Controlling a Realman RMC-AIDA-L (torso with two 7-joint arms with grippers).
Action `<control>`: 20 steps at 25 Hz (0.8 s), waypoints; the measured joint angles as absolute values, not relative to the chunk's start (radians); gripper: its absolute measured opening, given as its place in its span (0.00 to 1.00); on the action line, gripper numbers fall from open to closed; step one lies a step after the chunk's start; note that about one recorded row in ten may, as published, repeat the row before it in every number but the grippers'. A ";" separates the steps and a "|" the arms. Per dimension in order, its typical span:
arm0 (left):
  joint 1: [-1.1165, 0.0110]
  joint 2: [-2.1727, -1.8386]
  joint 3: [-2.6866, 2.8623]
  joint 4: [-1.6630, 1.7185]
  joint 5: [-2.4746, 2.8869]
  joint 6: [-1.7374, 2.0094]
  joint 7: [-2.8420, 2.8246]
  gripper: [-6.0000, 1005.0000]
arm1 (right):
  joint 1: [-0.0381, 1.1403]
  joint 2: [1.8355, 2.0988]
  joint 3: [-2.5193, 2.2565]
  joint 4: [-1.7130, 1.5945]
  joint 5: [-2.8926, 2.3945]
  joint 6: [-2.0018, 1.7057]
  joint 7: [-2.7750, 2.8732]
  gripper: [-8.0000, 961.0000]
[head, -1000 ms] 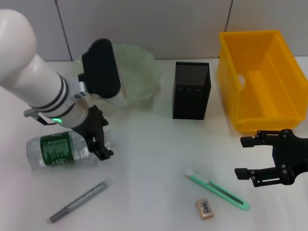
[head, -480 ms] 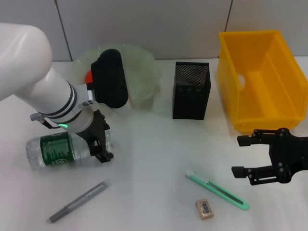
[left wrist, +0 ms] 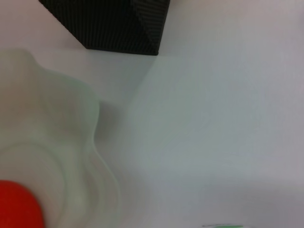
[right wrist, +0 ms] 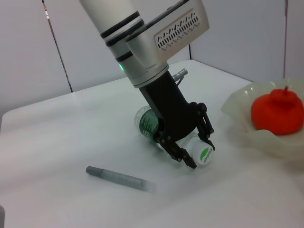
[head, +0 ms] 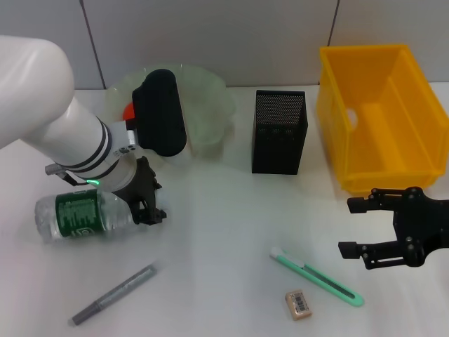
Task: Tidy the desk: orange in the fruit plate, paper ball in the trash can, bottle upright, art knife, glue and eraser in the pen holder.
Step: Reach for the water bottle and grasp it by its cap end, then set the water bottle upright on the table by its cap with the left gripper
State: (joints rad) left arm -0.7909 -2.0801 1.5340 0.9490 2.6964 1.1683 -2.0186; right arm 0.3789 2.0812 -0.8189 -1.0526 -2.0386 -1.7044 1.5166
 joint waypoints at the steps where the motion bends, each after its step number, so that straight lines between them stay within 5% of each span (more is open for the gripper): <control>1: -0.779 -2.080 1.533 0.962 2.691 1.159 -2.020 0.47 | 0.379 2.080 -0.819 -1.047 -2.039 -1.703 1.515 0.87; 5: -0.759 -2.079 1.528 0.992 2.673 1.159 -2.020 0.46 | 0.380 2.080 -0.819 -1.044 -2.039 -1.701 1.511 0.87; 20: -0.358 -2.066 1.252 1.476 2.363 1.213 -1.983 0.45 | 0.407 2.082 -0.820 -1.040 -2.027 -1.700 1.507 0.87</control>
State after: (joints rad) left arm -0.3580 -2.0659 1.2516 1.4759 2.3630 1.2126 -1.9826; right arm 0.4072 2.0818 -0.8198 -1.0399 -2.0269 -1.6997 1.5070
